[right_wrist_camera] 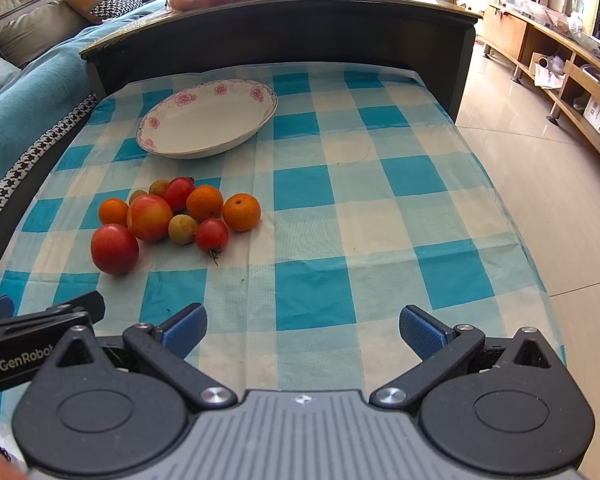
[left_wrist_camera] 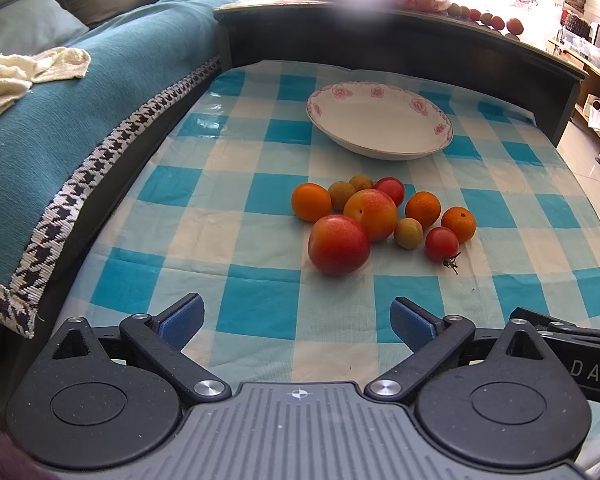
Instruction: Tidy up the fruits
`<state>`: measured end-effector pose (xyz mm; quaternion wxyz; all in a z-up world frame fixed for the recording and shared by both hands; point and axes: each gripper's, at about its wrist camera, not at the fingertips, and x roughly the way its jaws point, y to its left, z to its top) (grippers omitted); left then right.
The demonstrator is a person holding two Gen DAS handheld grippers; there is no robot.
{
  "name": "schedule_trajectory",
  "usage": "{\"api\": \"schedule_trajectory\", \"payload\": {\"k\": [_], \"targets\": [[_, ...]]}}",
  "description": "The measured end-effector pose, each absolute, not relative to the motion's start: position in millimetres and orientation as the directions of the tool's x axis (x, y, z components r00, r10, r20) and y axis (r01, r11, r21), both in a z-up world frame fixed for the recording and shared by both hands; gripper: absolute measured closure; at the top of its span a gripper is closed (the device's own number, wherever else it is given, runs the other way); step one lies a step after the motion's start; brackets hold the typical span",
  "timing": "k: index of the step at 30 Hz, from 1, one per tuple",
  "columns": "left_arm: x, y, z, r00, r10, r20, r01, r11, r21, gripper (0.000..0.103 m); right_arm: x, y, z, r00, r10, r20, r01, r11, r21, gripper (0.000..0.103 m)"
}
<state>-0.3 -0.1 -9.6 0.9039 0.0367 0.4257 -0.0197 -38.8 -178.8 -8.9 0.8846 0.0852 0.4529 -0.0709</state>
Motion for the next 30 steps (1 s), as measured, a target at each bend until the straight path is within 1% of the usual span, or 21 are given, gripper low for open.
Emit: {"api": "schedule_trajectory", "payload": {"k": [30], "targets": [[1.3,-2.1,-12.1,0.638,-0.005,-0.77,0.079,0.995,0.059,0.006,-35.9,-177.3,-12.7,0.563,-0.038,-0.826,0.199,0.976,0.091,0.0]]}}
